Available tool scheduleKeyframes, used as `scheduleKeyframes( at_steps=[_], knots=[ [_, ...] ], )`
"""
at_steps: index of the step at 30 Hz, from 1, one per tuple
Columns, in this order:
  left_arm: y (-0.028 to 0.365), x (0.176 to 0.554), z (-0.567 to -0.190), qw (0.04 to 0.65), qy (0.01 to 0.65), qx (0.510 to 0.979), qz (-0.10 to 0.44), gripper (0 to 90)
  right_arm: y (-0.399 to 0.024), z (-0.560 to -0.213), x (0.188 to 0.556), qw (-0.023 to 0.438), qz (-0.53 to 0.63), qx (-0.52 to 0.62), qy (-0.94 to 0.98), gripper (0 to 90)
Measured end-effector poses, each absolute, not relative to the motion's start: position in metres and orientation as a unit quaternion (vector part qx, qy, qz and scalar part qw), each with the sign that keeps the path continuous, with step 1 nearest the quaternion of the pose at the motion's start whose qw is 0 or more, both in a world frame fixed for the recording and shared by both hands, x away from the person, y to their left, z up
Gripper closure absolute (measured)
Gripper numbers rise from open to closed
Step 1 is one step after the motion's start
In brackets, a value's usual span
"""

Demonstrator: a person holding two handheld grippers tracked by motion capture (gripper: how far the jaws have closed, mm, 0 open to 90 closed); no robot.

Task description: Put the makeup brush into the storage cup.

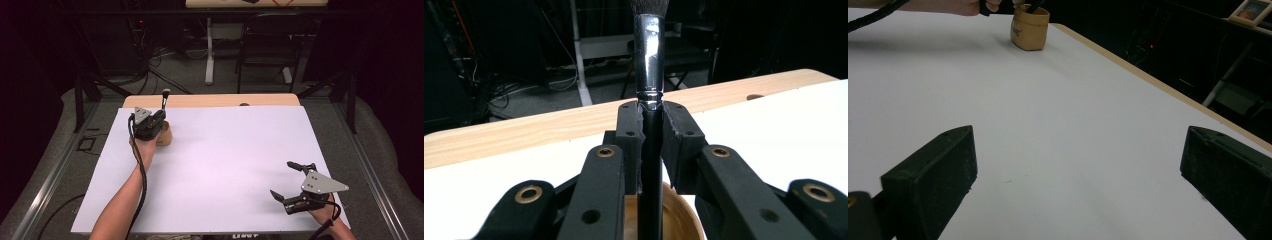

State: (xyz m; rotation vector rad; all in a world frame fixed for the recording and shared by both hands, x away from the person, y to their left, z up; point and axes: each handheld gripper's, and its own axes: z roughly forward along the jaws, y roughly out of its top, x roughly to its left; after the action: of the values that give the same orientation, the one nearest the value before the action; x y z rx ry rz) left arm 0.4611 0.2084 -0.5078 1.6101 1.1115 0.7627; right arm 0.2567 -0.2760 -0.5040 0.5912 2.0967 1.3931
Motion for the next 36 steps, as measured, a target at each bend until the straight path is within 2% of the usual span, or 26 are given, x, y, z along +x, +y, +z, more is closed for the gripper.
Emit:
scheduleKeyframes(
  at_steps=[3, 10, 11, 15, 20, 36],
  knots=[
    [0.209, 0.461, -0.507, 0.497, 0.460, 0.663, 0.318, 75.3, -0.276, -0.504, 0.257, 0.274, 0.518, 0.220, 0.780, 0.9],
    [0.210, 0.457, -0.500, 0.485, 0.467, 0.660, 0.334, 23.4, -0.276, -0.504, 0.256, 0.275, 0.518, 0.219, 0.780, 0.9],
    [0.211, 0.456, -0.499, 0.486, 0.466, 0.659, 0.336, 17.7, -0.276, -0.504, 0.256, 0.276, 0.518, 0.219, 0.780, 0.9],
    [0.212, 0.451, -0.493, 0.487, 0.457, 0.665, 0.334, 6.6, -0.276, -0.504, 0.256, 0.276, 0.518, 0.219, 0.780, 0.9],
    [0.215, 0.445, -0.486, 0.486, 0.450, 0.669, 0.337, 0.0, -0.276, -0.503, 0.256, 0.276, 0.518, 0.219, 0.780, 0.9],
    [0.222, 0.416, -0.468, 0.510, 0.423, 0.672, 0.331, 0.0, -0.275, -0.503, 0.256, 0.276, 0.517, 0.219, 0.780, 0.9]
  ],
)
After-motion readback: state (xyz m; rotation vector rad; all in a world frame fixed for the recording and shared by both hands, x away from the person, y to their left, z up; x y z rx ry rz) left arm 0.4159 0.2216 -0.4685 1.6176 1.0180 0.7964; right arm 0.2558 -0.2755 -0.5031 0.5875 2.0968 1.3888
